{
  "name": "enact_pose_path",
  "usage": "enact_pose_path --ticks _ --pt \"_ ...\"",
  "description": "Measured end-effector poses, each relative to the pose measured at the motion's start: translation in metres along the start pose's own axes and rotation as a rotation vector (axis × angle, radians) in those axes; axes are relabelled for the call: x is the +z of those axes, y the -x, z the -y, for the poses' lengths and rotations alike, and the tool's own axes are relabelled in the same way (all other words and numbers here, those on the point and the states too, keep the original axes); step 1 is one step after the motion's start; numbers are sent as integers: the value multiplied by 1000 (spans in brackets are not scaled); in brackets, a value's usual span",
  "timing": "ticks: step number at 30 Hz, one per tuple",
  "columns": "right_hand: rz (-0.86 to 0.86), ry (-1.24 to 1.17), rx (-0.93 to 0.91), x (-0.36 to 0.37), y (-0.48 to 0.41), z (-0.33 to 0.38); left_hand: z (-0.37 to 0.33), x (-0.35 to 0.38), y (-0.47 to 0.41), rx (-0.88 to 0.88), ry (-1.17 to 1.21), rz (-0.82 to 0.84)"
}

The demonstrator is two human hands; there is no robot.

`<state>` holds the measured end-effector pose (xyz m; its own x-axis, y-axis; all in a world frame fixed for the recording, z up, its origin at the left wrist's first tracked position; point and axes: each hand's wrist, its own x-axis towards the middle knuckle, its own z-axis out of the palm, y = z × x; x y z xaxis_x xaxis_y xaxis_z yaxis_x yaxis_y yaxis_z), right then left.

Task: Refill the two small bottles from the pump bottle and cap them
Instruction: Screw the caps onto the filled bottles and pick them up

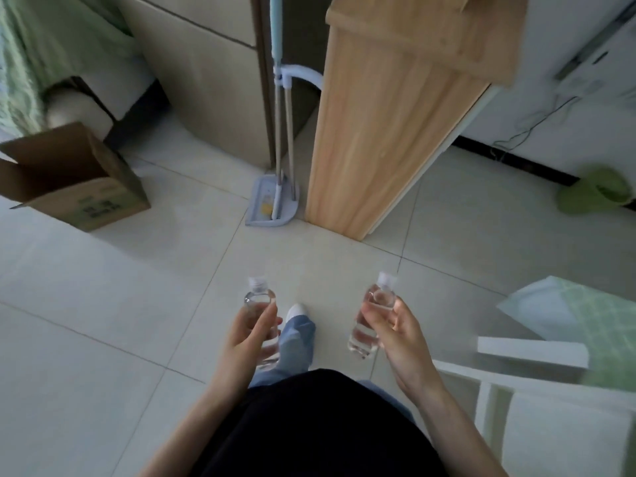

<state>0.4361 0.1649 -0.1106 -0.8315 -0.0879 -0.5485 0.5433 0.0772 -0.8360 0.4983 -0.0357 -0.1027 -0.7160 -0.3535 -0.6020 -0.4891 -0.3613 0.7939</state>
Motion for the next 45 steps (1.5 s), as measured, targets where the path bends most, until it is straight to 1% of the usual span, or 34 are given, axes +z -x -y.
enact_pose_path --ticks 4,8,16,21,23,26,29,33,35,37,41,45 --pt "-45 -28 -8 7 -51 40 -47 25 -53 37 -79 92" --pt "-34 -76 -43 10 -90 72 -86 47 -93 55 -104 143" --pt "-31 -109 -95 -1 -159 124 -130 91 -157 51 -116 139" --pt "-16 -113 -182 -20 -197 166 -155 132 -187 81 -116 159" --pt "3 -99 -239 -29 -208 194 -179 153 -196 128 -84 204" --pt "46 -102 -350 -43 -223 241 -226 185 -206 280 -2 335" --pt "74 -107 -473 -55 -239 285 -275 214 -213 464 -29 379" --pt "30 -71 -626 -63 -268 332 -323 247 -230 648 -115 408" --pt "-9 -58 -647 -63 -281 346 -337 261 -245 682 -154 396" --pt "-31 -42 -640 -63 -293 351 -342 273 -261 673 -182 393" --pt "-31 -44 -593 -62 -312 344 -340 284 -285 671 -276 386" --pt "-27 -22 -592 -61 -315 334 -331 283 -295 691 -333 368"
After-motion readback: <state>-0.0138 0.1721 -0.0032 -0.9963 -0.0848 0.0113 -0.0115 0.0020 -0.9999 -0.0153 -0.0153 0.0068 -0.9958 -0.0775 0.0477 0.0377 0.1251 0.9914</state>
